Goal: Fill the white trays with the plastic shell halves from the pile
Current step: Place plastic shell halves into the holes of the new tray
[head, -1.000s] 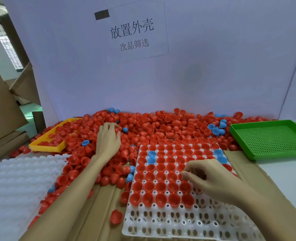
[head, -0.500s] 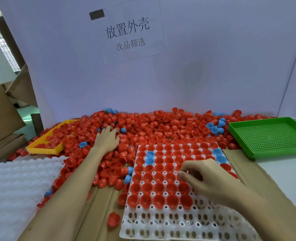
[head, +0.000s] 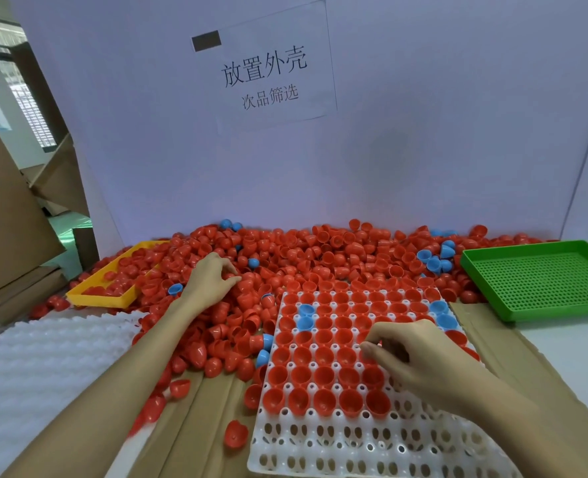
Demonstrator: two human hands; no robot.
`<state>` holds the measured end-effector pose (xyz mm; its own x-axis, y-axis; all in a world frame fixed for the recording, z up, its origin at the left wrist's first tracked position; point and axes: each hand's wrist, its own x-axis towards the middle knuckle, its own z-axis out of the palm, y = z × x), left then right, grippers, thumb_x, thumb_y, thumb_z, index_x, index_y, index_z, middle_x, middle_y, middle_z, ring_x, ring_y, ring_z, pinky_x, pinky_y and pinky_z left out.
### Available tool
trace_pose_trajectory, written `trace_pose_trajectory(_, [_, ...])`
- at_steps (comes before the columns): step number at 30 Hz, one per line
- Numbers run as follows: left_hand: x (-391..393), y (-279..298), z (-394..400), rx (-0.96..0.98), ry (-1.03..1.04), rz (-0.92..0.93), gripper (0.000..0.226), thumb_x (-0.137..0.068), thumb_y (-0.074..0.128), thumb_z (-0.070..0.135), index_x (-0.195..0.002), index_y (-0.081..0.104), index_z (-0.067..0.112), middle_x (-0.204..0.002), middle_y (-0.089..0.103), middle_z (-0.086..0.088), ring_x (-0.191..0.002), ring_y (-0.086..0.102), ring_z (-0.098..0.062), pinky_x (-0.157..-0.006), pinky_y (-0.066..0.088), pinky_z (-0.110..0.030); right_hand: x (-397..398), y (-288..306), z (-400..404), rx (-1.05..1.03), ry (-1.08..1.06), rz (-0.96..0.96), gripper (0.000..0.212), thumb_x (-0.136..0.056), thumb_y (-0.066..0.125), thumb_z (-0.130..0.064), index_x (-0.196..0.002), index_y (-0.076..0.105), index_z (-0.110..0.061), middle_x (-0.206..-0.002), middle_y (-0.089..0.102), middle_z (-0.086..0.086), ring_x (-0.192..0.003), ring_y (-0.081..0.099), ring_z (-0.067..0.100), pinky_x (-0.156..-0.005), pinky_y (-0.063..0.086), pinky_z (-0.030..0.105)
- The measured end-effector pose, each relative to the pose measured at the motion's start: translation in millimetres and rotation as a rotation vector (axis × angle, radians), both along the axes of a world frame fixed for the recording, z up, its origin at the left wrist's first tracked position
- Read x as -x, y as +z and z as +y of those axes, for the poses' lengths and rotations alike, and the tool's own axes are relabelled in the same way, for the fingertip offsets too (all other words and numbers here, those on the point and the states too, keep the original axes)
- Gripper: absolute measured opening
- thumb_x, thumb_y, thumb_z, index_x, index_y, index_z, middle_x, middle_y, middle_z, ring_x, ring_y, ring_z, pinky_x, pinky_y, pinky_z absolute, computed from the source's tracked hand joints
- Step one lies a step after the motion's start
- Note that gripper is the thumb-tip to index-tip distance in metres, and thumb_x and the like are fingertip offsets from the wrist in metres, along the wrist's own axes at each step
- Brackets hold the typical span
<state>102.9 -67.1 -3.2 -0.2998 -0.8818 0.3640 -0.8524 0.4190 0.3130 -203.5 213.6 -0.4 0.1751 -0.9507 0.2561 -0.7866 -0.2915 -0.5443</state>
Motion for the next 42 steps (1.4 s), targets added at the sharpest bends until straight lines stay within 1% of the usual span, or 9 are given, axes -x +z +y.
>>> trace_pose_trajectory(7, [17.5,14.0,51.8,0.259,0.008,0.321,0.022,-0.101,0.067,0.036,-0.104,0.079,0.018,-0.097,0.069,0.009,-0.079,0.061,-0.004,-0.073,0.047,-0.028,2.9,-0.6,-1.1,0.019,-0.022,-0.013,0.020,-0.104,0.059,-0.038,-0.085,0.066,-0.036,-0.070,0.066,-0.022,-0.056,0.059,0.006,-0.055,0.044,0.018])
trace_pose_trajectory(10, [35.2,13.9,90.9,0.013,-0.117,0.595,0.026,-0.103,0.062,0.045,-0.095,0.079,0.027,-0.088,0.074,0.017,-0.089,0.067,0.006,-0.086,0.052,-0.018,3.6,-2.1,-2.3,0.031,-0.026,-0.013,0.019,-0.104,0.059,-0.039,-0.088,0.067,-0.034,-0.070,0.066,-0.021,-0.057,0.061,0.006,-0.055,0.044,0.018])
trace_pose_trajectory(13, [55.5,8.0,128.3,-0.309,-0.287,0.811,0.042,-0.103,0.058,0.054,-0.088,0.081,0.022,-0.082,0.076,-0.002,-0.078,0.073,-0.017,-0.076,0.057,-0.018,-0.2,-4.3,-3.4,0.065,-0.053,-0.030,0.006,-0.103,0.057,-0.038,-0.105,0.063,-0.038,-0.075,0.067,-0.016,-0.066,0.065,0.008,-0.059,0.049,0.019])
trace_pose_trajectory(16, [72.4,5.3,156.8,-0.538,-0.384,0.920,0.040,-0.099,0.060,0.060,-0.102,0.083,0.027,-0.082,0.077,-0.015,-0.079,0.076,-0.024,-0.081,0.059,-0.022,-9.0,-6.3,-4.7,0.142,-0.097,-0.189,0.043,-0.099,0.064,-0.036,-0.139,0.049,-0.036,-0.094,0.065,-0.015,-0.082,0.068,0.006,-0.066,0.056,0.022])
trace_pose_trajectory(19, [84.0,0.9,174.9,-0.685,-0.491,0.933,0.044,-0.101,0.058,0.061,-0.112,0.081,0.024,-0.090,0.077,-0.022,-0.082,0.075,-0.027,-0.090,0.059,-0.030,-21.9,-4.8,-2.0,0.168,-0.065,-0.367,0.069,-0.092,0.069,-0.046,-0.153,0.038,-0.040,-0.118,0.063,-0.019,-0.100,0.071,0.006,-0.076,0.061,0.025])
trace_pose_trajectory(29, [85.0,2.0,191.9,-0.670,-0.452,0.908,0.043,-0.102,0.055,0.055,-0.108,0.082,0.022,-0.096,0.078,-0.016,-0.077,0.072,-0.021,-0.102,0.052,-0.031,-32.8,-8.6,-2.8,0.179,-0.141,-0.489,0.042,-0.092,0.079,-0.029,-0.127,0.061,-0.043,-0.101,0.069,-0.016,-0.088,0.075,0.013,-0.069,0.063,0.032])
trace_pose_trajectory(33, [84.9,0.1,193.1,-0.677,-0.465,0.891,0.047,-0.104,0.051,0.053,-0.099,0.081,0.018,-0.082,0.075,-0.005,-0.073,0.070,-0.019,-0.093,0.052,-0.015,-34.1,-10.0,-2.8,0.138,-0.156,-0.550,0.031,-0.092,0.079,-0.027,-0.117,0.066,-0.040,-0.101,0.073,-0.014,-0.088,0.074,0.012,-0.073,0.063,0.033])
trace_pose_trajectory(37, [86.9,-0.9,194.3,-0.647,-0.528,0.845,0.041,-0.107,0.048,0.049,-0.109,0.077,0.019,-0.100,0.076,-0.005,-0.074,0.074,-0.023,-0.091,0.060,-0.028,-36.9,-9.3,-2.9,0.064,-0.157,-0.659,0.028,-0.092,0.080,-0.019,-0.112,0.067,-0.032,-0.102,0.074,-0.012,-0.088,0.075,0.015,-0.077,0.064,0.037])
trace_pose_trajectory(42, [86.7,-3.6,195.5,-0.615,-0.561,0.854,0.030,-0.100,0.064,0.041,-0.125,0.064,0.025,-0.104,0.077,-0.006,-0.076,0.077,-0.030,-0.079,0.060,-0.025,-36.4,-7.0,-2.6,0.028,-0.143,-0.672,0.028,-0.089,0.082,-0.014,-0.109,0.064,-0.024,-0.104,0.075,-0.008,-0.090,0.075,0.016,-0.079,0.062,0.033])
